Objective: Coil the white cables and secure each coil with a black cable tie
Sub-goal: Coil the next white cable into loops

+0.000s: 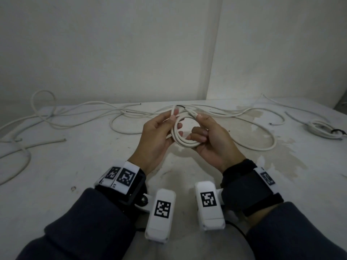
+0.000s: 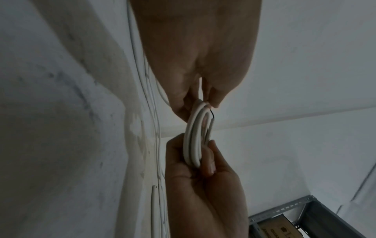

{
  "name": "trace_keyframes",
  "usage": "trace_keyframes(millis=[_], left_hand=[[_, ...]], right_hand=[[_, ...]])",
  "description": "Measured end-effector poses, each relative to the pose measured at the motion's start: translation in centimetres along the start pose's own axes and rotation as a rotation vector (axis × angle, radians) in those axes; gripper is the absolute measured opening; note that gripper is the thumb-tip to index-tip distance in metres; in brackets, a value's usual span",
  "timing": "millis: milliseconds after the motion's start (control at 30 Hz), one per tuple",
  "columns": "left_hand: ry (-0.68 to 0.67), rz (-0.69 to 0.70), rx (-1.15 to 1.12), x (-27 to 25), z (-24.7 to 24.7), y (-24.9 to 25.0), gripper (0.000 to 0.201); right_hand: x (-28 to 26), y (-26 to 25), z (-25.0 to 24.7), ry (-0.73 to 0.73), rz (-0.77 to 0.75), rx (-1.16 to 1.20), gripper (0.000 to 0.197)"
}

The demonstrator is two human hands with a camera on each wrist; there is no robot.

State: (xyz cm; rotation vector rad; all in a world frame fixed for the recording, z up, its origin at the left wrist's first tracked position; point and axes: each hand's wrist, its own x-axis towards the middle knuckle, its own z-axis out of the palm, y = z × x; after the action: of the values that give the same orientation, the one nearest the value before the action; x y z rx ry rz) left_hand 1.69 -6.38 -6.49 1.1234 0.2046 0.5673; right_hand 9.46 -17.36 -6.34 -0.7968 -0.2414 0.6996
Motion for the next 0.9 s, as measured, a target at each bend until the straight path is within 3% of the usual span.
trace_keyframes(millis=[200,333,533,700,900], left_hand=[[-0.002,0.081,0.143,0.0,0.1,-0.2,0.026],[-0.034,0.063,0.216,0.2,-0.1,-0.2,0.031],[0.024,0.053,0.259,0.3,0.0,0.2,0.03],[-0.097,0.06,0.447,0.4,-0.3,-0.1,0.015],[-0.195,0.066,0.603,0.4,-1.1,0.4,0.018]], right_hand=[[0.1,0.2,-0.1,-0.023,0.009,-0.015,0.012],[-0.3,0.3,0.1,-0.039,-0.049,-0.215,0.017],[-0.4,0.8,0.6,-0.046,-0.14,-0.377,0.014],[-0.2,1.0,0.0,-0.054,-0.207,-0.501,0.007],[-0.3,0.7,-0.3,-0.079,-0.247,-0.573,0.003]])
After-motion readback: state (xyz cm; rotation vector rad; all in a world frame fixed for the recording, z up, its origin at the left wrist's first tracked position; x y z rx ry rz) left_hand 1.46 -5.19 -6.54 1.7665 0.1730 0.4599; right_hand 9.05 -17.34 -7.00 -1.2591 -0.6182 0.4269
